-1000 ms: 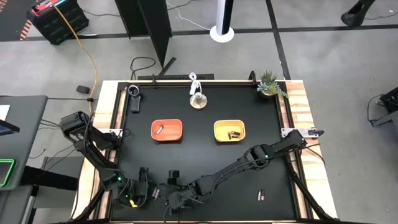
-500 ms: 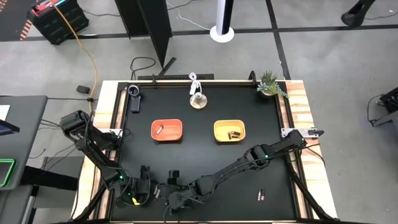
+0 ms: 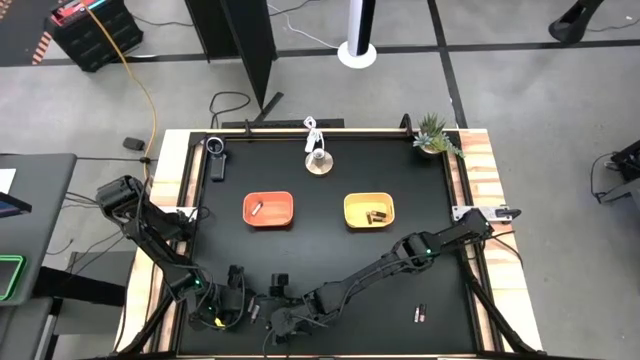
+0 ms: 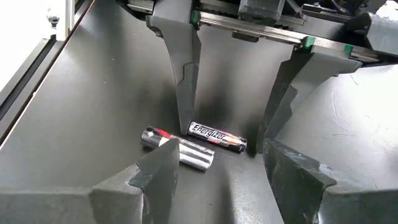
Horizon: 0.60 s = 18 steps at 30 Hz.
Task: Sort batteries
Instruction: Put the silver battery into the orange bin
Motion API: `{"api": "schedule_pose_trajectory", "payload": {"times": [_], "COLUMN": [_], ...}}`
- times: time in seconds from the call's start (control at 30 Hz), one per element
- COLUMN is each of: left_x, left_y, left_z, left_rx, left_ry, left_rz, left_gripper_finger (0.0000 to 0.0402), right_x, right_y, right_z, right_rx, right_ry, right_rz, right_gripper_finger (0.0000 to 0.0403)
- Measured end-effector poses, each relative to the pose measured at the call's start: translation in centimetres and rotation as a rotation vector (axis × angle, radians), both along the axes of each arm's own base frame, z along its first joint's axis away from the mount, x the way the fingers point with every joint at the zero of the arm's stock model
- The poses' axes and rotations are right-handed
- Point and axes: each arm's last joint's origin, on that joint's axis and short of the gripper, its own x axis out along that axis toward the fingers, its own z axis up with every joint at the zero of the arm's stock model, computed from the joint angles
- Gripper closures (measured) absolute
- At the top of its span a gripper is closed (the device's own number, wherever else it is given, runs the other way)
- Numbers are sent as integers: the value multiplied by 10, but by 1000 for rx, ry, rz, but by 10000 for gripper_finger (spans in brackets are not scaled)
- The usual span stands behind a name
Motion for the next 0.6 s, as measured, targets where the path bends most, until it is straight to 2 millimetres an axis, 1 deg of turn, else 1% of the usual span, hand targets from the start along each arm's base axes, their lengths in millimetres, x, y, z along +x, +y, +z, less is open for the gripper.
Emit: {"api": "schedule_pose_trajectory", "payload": {"times": [0.2, 0.37, 0.47, 0.6], "left_x": [0, 4, 7, 9], "left_y": [0, 3, 5, 6], "left_z": [0, -1, -1, -2], "left_rx": [3, -9, -11, -11], "left_ry": [5, 35, 53, 62], "left_rz": [-4, -11, -22, -27], "left_gripper_finger": [139, 142, 157, 188], "right_x": [0, 0, 0, 0], "right_y": [0, 0, 0, 0], "right_z": [0, 0, 0, 0], "right_rx": [0, 0, 0, 0], "right_ry": [0, 0, 0, 0], "right_rz": [0, 0, 0, 0], "right_gripper_finger": [155, 155, 155, 155]}}
